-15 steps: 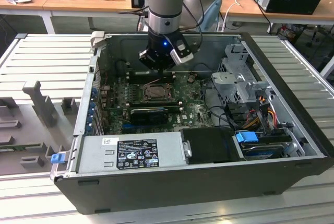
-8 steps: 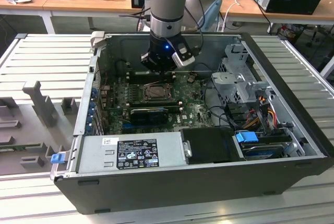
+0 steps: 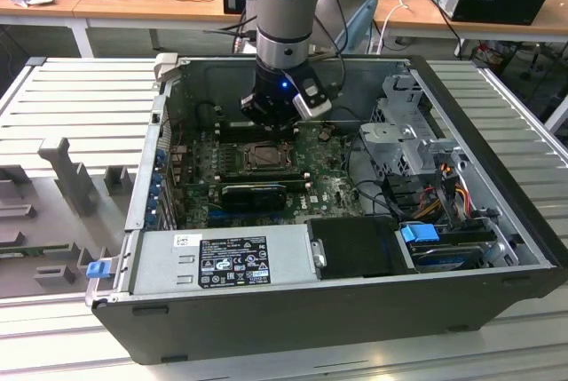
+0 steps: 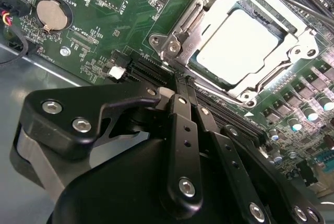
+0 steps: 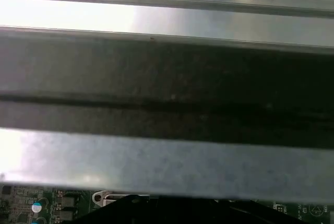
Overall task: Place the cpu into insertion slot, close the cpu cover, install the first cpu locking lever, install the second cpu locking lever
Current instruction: 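Install the first cpu locking lever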
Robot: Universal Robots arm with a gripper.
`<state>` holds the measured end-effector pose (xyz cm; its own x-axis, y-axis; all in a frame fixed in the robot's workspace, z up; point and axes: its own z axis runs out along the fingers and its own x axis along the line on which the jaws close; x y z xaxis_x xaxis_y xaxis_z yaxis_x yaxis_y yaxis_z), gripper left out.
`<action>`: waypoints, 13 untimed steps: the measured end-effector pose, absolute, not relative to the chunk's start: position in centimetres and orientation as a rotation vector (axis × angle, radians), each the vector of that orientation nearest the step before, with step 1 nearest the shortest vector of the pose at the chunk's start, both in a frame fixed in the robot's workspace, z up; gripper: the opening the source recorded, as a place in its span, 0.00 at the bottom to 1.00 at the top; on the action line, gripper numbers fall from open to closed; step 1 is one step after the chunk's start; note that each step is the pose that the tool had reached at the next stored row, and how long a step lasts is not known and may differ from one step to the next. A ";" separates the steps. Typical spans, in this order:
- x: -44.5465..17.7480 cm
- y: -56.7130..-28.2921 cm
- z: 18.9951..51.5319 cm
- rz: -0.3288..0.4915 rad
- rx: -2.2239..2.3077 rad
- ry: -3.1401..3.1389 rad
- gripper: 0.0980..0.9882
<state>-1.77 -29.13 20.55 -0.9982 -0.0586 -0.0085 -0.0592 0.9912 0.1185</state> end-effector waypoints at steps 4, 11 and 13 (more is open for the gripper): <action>-1.8 -29.1 20.4 0.177 -0.092 3.130 0.01; -1.8 -29.1 20.3 0.161 -0.092 3.132 0.01; -1.8 -29.1 20.3 0.160 -0.092 3.131 0.01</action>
